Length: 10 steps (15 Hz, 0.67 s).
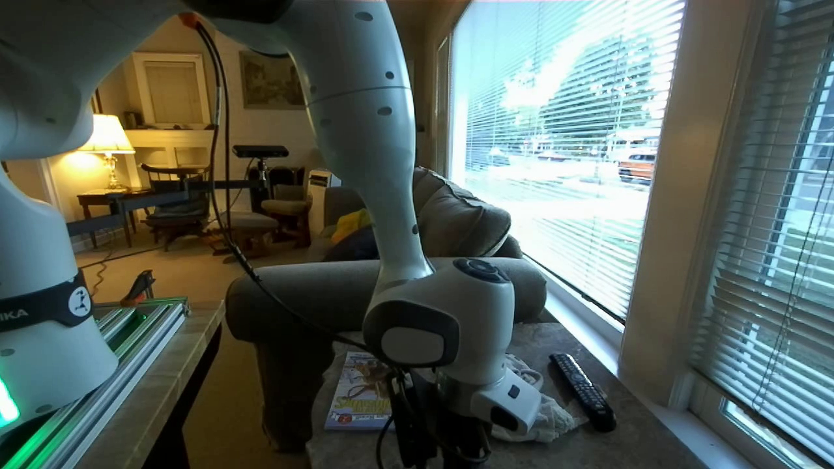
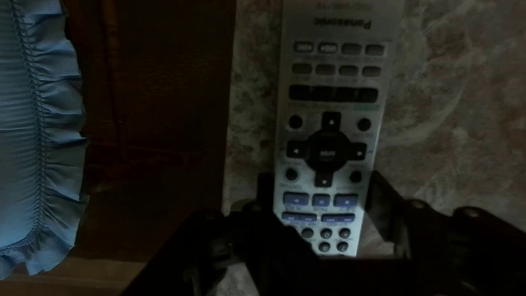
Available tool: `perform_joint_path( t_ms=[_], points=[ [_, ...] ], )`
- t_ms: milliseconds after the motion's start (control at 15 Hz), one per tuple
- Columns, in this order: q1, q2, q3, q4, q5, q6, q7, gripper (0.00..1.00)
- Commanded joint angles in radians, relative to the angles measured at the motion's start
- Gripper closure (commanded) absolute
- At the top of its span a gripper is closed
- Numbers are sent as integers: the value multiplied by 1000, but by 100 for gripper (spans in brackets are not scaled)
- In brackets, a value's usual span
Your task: Put the grey remote control on top of the white towel then press a button on the remote control.
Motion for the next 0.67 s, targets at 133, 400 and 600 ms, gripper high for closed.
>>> perform_joint_path(
  t_ms=[133, 400, 600],
  points=[
    [-26, -58, 54, -29, -12, -7, 26, 68],
    [-2, -139, 62, -55, -24, -30, 23, 68],
    [-3, -175, 74, -31, -25, -57, 10, 68]
  ],
)
